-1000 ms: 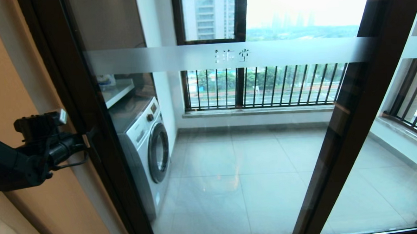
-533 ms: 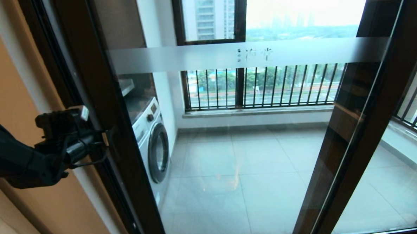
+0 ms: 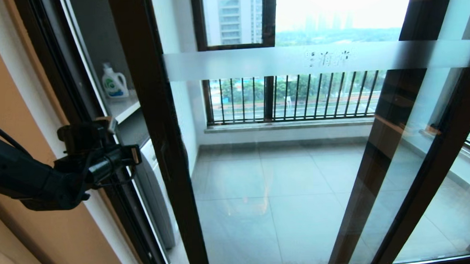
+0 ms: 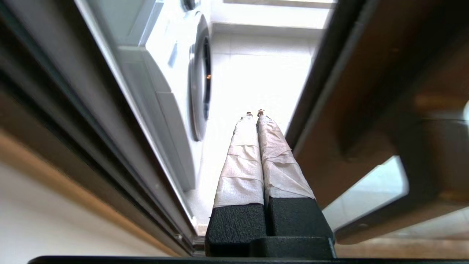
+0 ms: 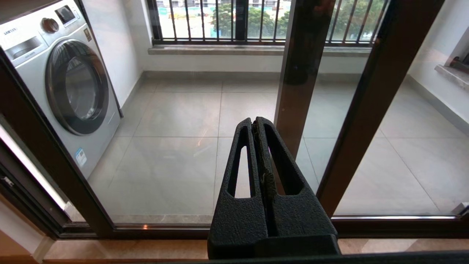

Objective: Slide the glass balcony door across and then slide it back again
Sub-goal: Open the slid door

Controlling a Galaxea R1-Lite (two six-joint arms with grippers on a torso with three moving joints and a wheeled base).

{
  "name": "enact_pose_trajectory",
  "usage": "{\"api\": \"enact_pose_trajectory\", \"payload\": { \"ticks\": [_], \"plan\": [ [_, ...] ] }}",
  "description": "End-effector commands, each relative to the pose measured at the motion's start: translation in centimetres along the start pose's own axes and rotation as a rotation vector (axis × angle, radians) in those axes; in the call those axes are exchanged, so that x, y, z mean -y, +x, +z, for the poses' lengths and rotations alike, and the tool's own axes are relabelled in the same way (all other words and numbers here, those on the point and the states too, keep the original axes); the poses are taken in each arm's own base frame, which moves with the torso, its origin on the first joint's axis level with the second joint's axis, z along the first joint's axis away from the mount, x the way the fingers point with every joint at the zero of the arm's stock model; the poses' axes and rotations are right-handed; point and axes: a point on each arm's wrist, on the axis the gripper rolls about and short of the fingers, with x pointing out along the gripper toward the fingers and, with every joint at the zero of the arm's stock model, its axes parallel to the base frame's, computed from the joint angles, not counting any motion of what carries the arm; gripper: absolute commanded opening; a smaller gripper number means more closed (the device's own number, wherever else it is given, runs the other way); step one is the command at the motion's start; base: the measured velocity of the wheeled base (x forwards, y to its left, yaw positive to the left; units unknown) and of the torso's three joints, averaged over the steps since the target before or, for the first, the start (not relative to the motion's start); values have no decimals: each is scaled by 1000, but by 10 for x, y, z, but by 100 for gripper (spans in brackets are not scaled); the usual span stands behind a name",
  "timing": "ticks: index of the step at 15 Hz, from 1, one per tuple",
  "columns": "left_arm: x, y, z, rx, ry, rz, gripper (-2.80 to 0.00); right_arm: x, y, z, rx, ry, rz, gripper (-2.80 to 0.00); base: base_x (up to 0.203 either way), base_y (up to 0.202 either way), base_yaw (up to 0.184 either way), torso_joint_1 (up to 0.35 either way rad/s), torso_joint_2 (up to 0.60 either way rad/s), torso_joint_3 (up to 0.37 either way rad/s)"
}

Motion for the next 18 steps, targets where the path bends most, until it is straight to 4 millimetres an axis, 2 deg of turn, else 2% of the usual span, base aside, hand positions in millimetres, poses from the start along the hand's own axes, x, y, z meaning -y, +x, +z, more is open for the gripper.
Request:
{"api": "enact_pose_trajectory", "payload": {
  "ticks": [1, 5, 7, 9, 13, 18],
  "plan": [
    [1, 5, -4, -8, 0, 4, -280, 0, 0, 0, -1, 1, 0, -280, 0, 0, 0, 0, 0, 0],
    [2, 20, 2, 25, 0, 0, -280, 0, 0, 0, -1, 1, -1, -280, 0, 0, 0, 0, 0, 0],
    [13, 31, 9, 57, 6, -17, -280, 0, 0, 0, -1, 1, 0, -280, 0, 0, 0, 0, 0, 0],
    [30, 42, 17, 99, 11, -31, -280, 0, 0, 0, -1, 1, 0, -280, 0, 0, 0, 0, 0, 0],
    [80, 55, 32, 122, 25, -76, -280, 0, 0, 0, -1, 0, 0, -280, 0, 0, 0, 0, 0, 0],
    [119, 53, 44, 102, 25, -130, -280, 0, 0, 0, -1, 1, 0, -280, 0, 0, 0, 0, 0, 0]
  ]
}}
